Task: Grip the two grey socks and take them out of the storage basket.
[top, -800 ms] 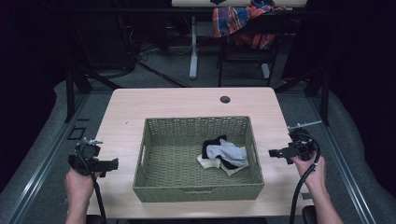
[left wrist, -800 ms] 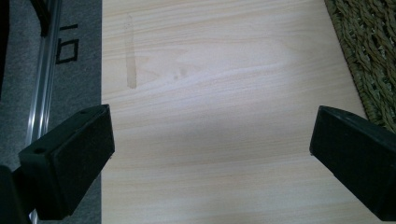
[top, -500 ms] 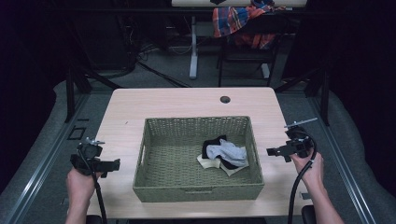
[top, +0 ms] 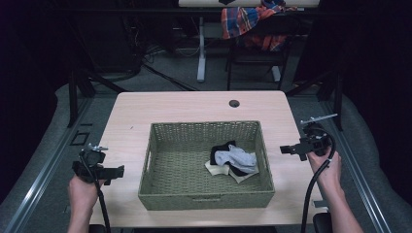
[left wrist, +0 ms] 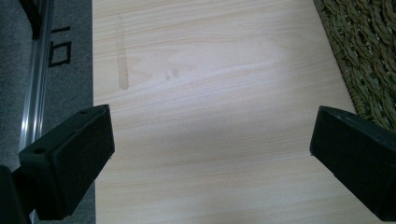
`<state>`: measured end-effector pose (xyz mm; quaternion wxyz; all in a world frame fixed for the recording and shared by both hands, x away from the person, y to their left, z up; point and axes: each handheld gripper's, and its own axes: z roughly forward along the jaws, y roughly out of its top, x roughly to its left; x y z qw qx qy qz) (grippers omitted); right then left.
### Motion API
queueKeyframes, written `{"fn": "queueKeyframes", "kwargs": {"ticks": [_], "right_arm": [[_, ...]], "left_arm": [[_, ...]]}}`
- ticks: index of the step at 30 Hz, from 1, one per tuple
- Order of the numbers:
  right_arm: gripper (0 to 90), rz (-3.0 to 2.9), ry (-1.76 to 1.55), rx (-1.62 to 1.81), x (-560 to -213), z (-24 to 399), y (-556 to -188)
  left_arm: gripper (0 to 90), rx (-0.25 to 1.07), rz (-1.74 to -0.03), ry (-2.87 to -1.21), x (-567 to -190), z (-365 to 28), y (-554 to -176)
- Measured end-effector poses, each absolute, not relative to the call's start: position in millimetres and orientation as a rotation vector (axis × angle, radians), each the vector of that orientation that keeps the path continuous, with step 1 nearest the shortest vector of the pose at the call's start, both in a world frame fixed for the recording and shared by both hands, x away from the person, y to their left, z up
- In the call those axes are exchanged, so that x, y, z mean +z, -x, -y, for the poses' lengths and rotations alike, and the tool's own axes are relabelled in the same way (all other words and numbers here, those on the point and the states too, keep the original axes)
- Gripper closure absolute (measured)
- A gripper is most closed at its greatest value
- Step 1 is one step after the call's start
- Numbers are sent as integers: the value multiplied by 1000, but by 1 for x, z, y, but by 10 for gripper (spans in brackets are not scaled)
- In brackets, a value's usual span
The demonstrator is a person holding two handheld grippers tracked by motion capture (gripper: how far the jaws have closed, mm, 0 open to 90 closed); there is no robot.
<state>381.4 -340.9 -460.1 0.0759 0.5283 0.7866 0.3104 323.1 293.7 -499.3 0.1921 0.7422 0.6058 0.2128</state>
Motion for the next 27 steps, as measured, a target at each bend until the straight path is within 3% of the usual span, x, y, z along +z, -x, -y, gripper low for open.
{"fn": "queueKeyframes", "kwargs": {"ticks": [11,27], "right_arm": [[0,-2477,-1361,912,-423,302,-377],[8,-2663,-1154,814,-420,234,-389]], "left_arm": [[0,588,-1699,-2085,-500,-293,-323],[0,577,-1699,-2089,-500,-293,-324]]}}
